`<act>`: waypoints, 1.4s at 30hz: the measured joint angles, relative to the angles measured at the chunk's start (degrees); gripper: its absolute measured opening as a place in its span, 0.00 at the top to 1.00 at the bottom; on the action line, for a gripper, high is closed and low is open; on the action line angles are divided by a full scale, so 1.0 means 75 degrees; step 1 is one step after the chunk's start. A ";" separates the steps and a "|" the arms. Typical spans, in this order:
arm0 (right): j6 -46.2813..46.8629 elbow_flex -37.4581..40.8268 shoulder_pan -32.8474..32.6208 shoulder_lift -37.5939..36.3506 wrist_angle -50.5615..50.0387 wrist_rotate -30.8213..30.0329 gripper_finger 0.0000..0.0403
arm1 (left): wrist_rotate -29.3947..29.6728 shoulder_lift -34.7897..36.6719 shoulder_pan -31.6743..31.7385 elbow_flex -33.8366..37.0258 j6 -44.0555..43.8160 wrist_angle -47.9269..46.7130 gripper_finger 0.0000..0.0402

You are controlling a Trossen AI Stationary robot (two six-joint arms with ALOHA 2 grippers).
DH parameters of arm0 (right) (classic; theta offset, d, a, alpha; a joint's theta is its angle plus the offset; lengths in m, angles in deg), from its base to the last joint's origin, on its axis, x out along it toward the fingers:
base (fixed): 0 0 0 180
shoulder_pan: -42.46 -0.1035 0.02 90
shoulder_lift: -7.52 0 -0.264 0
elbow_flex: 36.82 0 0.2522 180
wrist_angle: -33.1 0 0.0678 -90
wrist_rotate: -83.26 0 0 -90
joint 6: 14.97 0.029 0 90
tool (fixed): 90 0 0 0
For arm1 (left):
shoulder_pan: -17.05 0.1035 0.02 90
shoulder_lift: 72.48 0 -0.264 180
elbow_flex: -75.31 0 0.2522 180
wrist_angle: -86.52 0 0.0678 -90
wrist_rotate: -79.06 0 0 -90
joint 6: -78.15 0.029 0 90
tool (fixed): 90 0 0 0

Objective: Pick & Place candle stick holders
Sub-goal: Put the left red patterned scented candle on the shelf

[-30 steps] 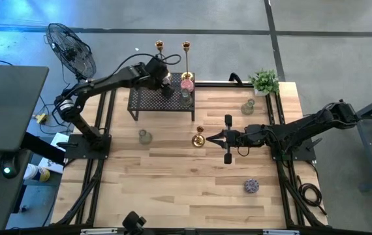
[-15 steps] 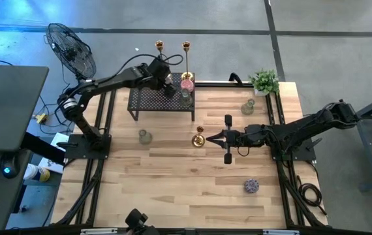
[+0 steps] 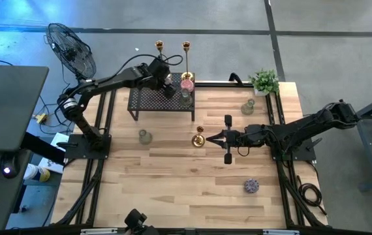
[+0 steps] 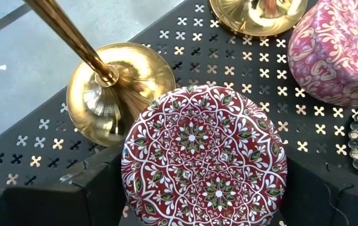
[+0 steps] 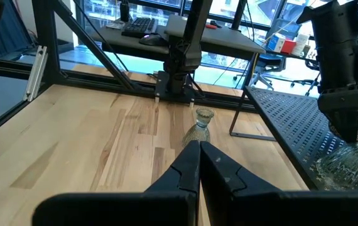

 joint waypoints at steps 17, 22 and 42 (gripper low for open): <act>0.0000 0.0000 -0.0003 0.0000 -0.0003 0.0000 1.00 | 0.0004 0.0000 0.0000 0.0000 0.0192 0.0019 0.20; 0.0000 0.0000 -0.0003 0.0000 -0.0001 0.0000 1.00 | 0.0032 0.0000 0.0000 0.0000 0.0203 0.0022 0.20; 0.0003 0.0000 0.0000 0.0000 -0.0003 0.0084 1.00 | 0.0256 -0.0160 0.0000 0.0009 0.0281 0.0032 0.20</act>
